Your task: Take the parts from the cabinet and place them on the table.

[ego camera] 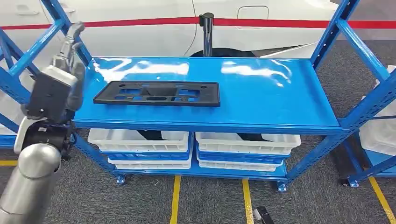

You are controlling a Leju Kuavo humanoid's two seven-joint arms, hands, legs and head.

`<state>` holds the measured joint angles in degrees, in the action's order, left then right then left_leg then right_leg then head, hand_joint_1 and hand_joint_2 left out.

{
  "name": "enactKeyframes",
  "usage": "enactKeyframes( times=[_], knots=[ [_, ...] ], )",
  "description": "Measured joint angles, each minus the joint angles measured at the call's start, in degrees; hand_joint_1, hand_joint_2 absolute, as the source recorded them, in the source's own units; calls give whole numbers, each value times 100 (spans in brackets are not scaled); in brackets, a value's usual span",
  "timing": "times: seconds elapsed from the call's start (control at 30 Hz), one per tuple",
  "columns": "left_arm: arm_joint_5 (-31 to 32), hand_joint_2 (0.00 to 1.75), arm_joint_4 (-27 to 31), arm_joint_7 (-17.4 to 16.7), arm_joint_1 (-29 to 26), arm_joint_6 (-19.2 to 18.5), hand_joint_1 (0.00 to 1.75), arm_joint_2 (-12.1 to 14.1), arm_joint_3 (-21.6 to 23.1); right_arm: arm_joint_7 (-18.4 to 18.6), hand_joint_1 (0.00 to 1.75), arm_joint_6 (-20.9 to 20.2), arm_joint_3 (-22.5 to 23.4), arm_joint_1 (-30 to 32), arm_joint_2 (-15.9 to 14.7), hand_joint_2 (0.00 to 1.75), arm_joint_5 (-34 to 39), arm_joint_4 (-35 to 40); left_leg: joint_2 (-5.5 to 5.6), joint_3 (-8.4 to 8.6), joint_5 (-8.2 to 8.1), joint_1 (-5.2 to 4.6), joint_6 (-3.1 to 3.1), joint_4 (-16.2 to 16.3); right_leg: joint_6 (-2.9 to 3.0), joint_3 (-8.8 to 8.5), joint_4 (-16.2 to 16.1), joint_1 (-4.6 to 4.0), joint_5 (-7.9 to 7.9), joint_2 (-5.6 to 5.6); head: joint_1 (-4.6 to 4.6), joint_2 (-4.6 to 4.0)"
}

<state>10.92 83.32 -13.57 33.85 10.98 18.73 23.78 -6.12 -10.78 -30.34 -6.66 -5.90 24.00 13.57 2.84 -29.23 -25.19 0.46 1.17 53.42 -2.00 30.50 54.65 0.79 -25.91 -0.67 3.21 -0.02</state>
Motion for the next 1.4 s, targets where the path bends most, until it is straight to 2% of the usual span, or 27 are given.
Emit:
enactKeyframes(
  times=[0.1, 0.13, 0.2, 0.23, 0.27, 0.37, 0.4, 0.43, 0.47, 0.53, 0.57, 0.6, 0.63, 0.73, 0.77, 0.8, 0.87, 0.9, 0.93, 1.0, 1.07, 1.1, 1.13, 1.2, 1.27, 1.3, 1.4],
  knots=[
    [410, 0, -26, -140, 116, -326, 0, 40, 316, 18, 0, 0, -59, -7, 9, 0, 0, 0, 0, 0, 0, 0, 0, 0, 0, 0, 0, 0, 0, 0, 0, 0],
    [550, 0, -46, -182, 163, -438, 0, 53, 416, 29, 0, 0, -79, -9, 20, 0, 0, 0, 1, -9, -22, -4, 19, 39, -25, -2, -34, 53, 28, -3, 0, 0],
    [834, 0, -94, -265, 277, -659, 0, 112, 628, 55, 0, 4, -134, -29, 53, 0, 0, -7, -11, -5, 21, -29, 94, -30, -70, -1, -70, 46, 54, -16, 2, 0],
    [988, 0, -109, -319, 327, -776, 0, 129, 726, 59, 0, 9, -142, -48, 46, 0, 0, -11, -36, 121, 131, 70, 141, -222, -75, -11, -70, 4, 26, -20, 2, 0],
    [1136, 0, -142, -352, 372, -868, 0, 129, 818, 70, 0, 9, -153, -47, 48, 0, 0, -18, -51, 190, 154, 52, 129, -312, -94, 15, 27, 0, -7, 1, -25, 0],
    [1568, 0, -328, -499, 466, -1214, 0, 149, 1146, 116, 0, 4, -230, -36, 55, 0, 2, -28, -84, 215, 171, 97, 153, -325, -159, 721, 1293, 54, -495, 2, -42, 0],
    [1729, 0, -395, -538, 470, -1329, 0, 151, 1281, 116, 0, 48, -258, -25, 57, 0, 4, -35, -81, 214, 158, 117, 136, -323, -196, 941, 1598, 95, -509, 3, -39, 0],
    [1876, 0, -470, -575, 484, -1430, 0, 158, 1389, 125, 0, 48, -289, -22, 59, 0, 4, -44, -75, 221, 135, 147, 101, -313, -243, 1023, 1611, 133, -397, 5, -39, 0],
    [2026, 0, -544, -623, 496, -1530, 0, 160, 1495, 129, 0, 48, -310, -22, 59, 0, 4, -52, -67, 234, 102, 187, 52, -291, -299, 965, 1359, 176, -167, 8, -42, 0],
    [2324, 0, -671, -709, 509, -1728, 0, 184, 1653, 153, 0, 48, -339, -23, 57, 0, 4, -55, -54, 241, -34, 309, -116, -139, -452, 563, 348, 292, 422, 14, -44, 0],
    [2502, 0, -726, -761, 519, -1837, 0, 195, 1727, 166, 0, 48, -363, -9, 97, 0, 4, -55, -50, 194, -129, 299, -216, -36, -559, 503, 192, 298, 288, -81, -52, 0],
    [2653, 0, -778, -813, 548, -1932, 0, 243, 1768, 184, 0, 64, -398, -49, 138, 0, 0, -55, -43, 87, -211, 289, -282, 88, -443, 526, 202, 297, 278, -120, -116, 0],
    [2811, 0, -804, -861, 532, -2002, 0, 256, 1823, 179, 0, 63, -404, -52, 118, 0, 0, -59, -46, 54, -224, 281, -287, 73, -309, 557, 273, 299, 244, -94, -92, 0],
    [3025, 0, -931, -973, 520, -2142, 0, 354, 1935, 203, 0, 231, -431, -69, 136, 0, -2, -70, -23, 110, -228, 313, -344, 13, -178, 566, 335, 267, 184, -73, -17, 0],
    [3032, 0, -960, -991, 514, -2149, 0, 387, 1972, 201, 0, 313, -433, -61, 129, 0, 0, -77, -114, 59, -310, 308, -330, 158, -112, 556, 323, 245, 167, -67, 4, 0],
    [3030, 0, -979, -1010, 513, -2151, 0, 413, 1998, 201, 0, 378, -444, -54, 138, 0, -2, -79, -185, -135, -482, 296, -302, 527, -94, 547, 323, 221, 170, -40, 15, 0],
    [3015, 0, -1034, -1032, 471, -2155, 0, 448, 2042, 201, 0, 424, -466, -49, 140, 0, 0, -83, -222, -715, -872, 217, -246, 1584, -62, 541, 324, 178, 149, -9, 24, 0],
    [3008, 0, -1067, -1034, 425, -2158, 0, 481, 2055, 201, 0, 424, -468, -44, 142, 0, 0, -87, -222, -975, -962, 181, -205, 2004, -41, 528, 324, 146, 134, -2, 24, 0],
    [3006, 0, -1093, -1034, 377, -2158, 0, 507, 2066, 201, 0, 422, -474, -38, 144, 0, 0, -92, -222, -1117, -918, 140, -157, 2150, -16, 504, 324, 111, 116, 3, 24, 0],
    [2997, 0, -1132, -1039, 341, -2153, 0, 564, 2101, 201, 0, 422, -485, -36, 146, 0, 2, -100, -222, -986, -483, 49, -9, 1620, 27, 438, 323, 48, 81, 9, 26, 0],
    [2971, 0, -1158, -1061, 338, -2140, 0, 619, 2101, 199, 0, 422, -505, -41, 147, 0, 11, -101, -237, -597, 73, -51, 157, 595, 36, 370, 318, 15, 46, 12, 26, 0],
    [2964, 0, -1170, -1078, 318, -2136, 0, 654, 2099, 199, 0, 424, -518, -42, 153, 0, 13, -103, -267, -531, 105, -117, 187, 382, 18, 368, 337, -39, 21, 2, 20, 0],
    [2964, 0, -1187, -1098, 304, -2131, 0, 687, 2099, 197, 0, 424, -527, -46, 151, 0, 15, -103, -264, -536, 120, -122, 157, 358, 6, 371, 324, -23, 13, 4, 24, 0],
    [2962, 0, -1215, -1104, 244, -2123, 0, 745, 2097, 197, 0, 424, -542, -40, 144, 0, 17, -107, -247, -552, 106, -149, 175, 357, -52, 347, 270, -2, 20, 28, 22, 0],
    [2962, 0, -1231, -1117, 243, -2121, 0, 772, 2092, 195, 0, 422, -557, -34, 144, 0, 15, -109, -228, -432, 179, -80, 219, 233, -113, 338, 309, -7, -31, 47, 17, 0],
    [2949, 0, -1237, -1133, 247, -2136, 0, 772, 2092, 195, 0, 422, -564, -37, 147, 0, 15, -109, -226, -402, 181, -74, 230, 209, -132, 421, 515, -18, -162, 44, -15, 0],
    [2910, 0, -1294, -1200, 137, -2215, 0, 813, 2094, 201, 0, 422, -573, -36, 149, 0, 13, -111, -220, -366, 159, -96, 276, 210, -156, 1103, 1797, -17, -676, 44, -24, 0]
  ],
)
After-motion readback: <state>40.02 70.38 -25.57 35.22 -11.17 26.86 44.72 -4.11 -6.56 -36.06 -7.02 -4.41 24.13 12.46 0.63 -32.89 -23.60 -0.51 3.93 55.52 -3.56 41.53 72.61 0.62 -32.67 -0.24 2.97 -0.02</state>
